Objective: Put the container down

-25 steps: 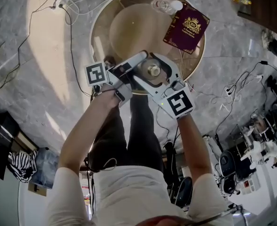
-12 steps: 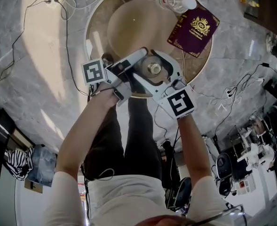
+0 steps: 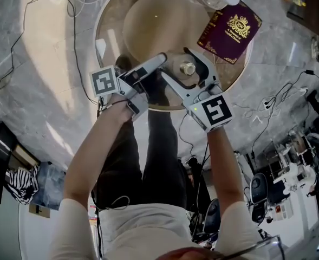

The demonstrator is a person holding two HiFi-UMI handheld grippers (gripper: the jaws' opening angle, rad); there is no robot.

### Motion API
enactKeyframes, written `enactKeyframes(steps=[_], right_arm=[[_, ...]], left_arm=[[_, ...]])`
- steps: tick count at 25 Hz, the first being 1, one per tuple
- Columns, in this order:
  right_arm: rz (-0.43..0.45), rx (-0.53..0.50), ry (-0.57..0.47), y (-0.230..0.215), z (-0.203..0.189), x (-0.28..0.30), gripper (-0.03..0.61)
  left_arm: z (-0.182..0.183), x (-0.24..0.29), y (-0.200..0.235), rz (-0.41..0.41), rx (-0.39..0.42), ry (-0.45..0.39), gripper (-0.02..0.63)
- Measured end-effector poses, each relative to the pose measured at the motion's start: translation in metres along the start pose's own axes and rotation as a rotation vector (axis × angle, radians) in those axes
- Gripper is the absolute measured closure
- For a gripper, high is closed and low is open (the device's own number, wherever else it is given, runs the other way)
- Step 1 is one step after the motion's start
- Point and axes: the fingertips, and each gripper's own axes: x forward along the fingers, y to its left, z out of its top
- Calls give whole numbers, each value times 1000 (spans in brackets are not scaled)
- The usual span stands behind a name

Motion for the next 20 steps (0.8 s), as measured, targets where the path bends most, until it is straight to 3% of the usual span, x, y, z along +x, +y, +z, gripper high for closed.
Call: enactKeyframes(steps=[12,20], right_arm=[[-103,37,24,-38,-42,14,241],[-140,19,63,-48,-69,27,241]], left_arm=[[8,-12,28,35,7,7,305],[6,-21,45,86,53,59,311]])
